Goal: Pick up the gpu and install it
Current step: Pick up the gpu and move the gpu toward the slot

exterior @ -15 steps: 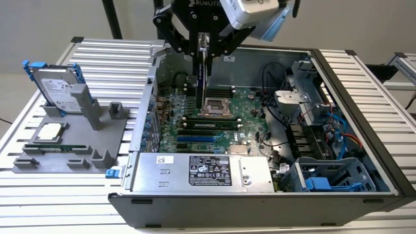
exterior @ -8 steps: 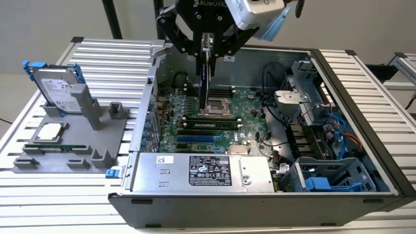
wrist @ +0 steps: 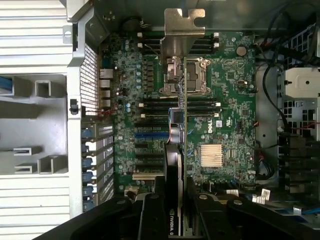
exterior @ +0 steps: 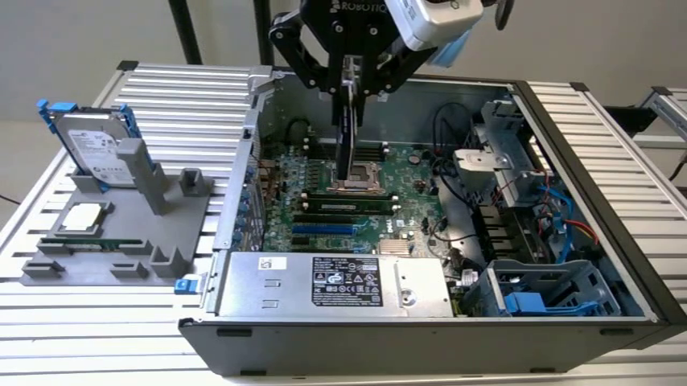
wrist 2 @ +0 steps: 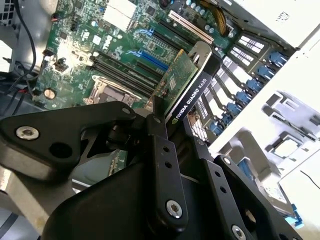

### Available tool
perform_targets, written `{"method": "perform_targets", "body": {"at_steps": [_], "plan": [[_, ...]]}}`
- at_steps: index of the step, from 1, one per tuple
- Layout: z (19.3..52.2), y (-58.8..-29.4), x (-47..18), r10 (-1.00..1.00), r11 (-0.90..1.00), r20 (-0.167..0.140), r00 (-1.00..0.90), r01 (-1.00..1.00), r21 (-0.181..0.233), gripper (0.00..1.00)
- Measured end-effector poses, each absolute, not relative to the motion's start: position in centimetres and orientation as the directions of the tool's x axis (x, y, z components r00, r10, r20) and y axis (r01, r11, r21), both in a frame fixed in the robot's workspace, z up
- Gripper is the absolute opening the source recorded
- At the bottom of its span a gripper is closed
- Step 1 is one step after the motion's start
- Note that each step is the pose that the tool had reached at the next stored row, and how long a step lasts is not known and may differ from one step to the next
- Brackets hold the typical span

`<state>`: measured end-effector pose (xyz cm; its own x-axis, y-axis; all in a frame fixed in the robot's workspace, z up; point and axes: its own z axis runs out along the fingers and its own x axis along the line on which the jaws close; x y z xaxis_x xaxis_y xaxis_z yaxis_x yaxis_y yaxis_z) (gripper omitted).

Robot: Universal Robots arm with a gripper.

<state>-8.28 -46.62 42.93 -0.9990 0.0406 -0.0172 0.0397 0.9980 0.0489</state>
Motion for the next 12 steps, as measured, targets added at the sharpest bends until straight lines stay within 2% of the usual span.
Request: {"method": "perform_targets", "body": {"at_steps": [12], "plan": [[42.9,-46.7,-7.0,0.041,0.998,-0.017,-0.999,0.04,0.049,0.0]]}}
